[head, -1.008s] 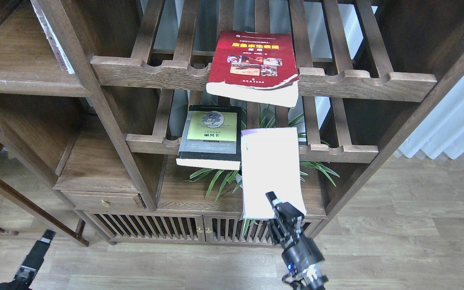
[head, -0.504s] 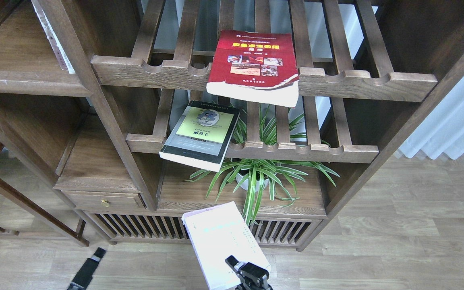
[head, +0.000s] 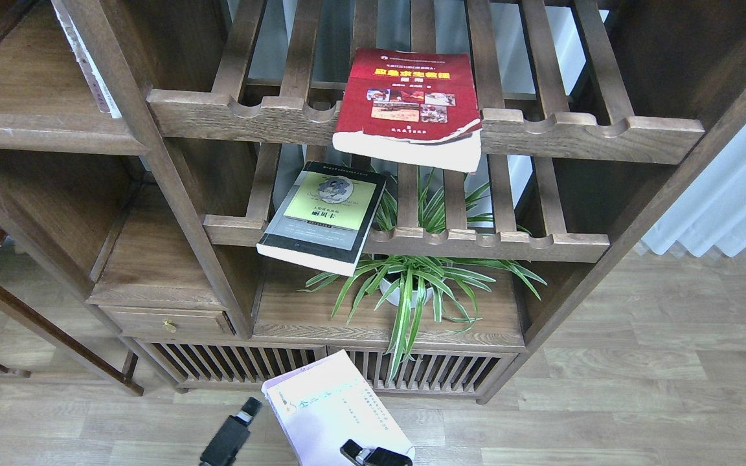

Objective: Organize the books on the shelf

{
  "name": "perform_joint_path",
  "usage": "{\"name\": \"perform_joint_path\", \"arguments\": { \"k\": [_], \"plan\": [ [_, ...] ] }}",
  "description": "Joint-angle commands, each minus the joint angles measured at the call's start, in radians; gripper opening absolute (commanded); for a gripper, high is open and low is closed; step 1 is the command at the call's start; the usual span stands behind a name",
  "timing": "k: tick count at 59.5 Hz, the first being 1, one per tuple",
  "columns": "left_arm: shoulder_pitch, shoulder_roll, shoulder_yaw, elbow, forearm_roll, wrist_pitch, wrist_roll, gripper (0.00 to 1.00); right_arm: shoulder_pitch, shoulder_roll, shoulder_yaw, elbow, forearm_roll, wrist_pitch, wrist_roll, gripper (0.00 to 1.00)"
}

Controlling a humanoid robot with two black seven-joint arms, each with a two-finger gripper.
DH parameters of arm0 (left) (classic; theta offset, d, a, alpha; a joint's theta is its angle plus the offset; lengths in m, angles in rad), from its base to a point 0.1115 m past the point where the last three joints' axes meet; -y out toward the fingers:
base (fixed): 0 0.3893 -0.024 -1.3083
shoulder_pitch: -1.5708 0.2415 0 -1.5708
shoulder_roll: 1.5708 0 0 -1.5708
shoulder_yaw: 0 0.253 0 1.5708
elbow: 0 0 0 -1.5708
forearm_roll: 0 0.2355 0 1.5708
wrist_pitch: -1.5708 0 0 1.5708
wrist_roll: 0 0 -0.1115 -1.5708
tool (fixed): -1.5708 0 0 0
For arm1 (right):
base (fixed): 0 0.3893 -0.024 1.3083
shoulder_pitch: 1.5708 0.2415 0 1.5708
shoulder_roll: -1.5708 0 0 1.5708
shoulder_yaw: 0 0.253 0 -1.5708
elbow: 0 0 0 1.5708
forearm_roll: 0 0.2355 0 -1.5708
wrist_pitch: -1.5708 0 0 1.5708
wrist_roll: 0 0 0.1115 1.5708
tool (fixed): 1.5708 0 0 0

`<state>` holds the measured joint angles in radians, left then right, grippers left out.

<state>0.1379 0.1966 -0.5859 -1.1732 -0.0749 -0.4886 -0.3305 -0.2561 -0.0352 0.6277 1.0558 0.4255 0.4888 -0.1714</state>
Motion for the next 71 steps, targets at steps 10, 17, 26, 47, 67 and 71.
{"name": "perform_joint_path", "arguments": {
  "k": [10, 17, 26, 47, 67, 71],
  "plan": [
    [-0.053, -0.045, 0.067, 0.086, -0.062, 0.0, 0.002, 0.79, -0.002, -0.003, -0.017, 0.001, -0.007, 0.0, 0.0, 0.16],
    [-0.067, -0.052, 0.1, 0.087, -0.071, 0.0, 0.002, 0.7, -0.003, -0.005, -0.029, 0.001, -0.022, 0.0, 0.0, 0.16],
    [-0.069, -0.059, 0.103, 0.087, -0.072, 0.0, 0.001, 0.54, -0.012, -0.009, -0.031, 0.001, -0.031, 0.0, 0.0, 0.16],
    [-0.075, -0.054, 0.112, 0.078, -0.071, 0.0, 0.007, 0.05, -0.009, -0.023, -0.025, 0.0, -0.045, 0.0, 0.003, 0.24],
    [-0.027, 0.144, -0.012, -0.059, -0.066, 0.0, 0.019, 0.05, 0.011, -0.046, -0.014, 0.0, -0.051, 0.0, 0.015, 1.0],
    [0.009, 0.219, -0.064, -0.108, -0.066, 0.0, 0.03, 0.05, 0.011, -0.045, -0.011, 0.0, -0.051, 0.0, 0.016, 1.0]
  ]
}}
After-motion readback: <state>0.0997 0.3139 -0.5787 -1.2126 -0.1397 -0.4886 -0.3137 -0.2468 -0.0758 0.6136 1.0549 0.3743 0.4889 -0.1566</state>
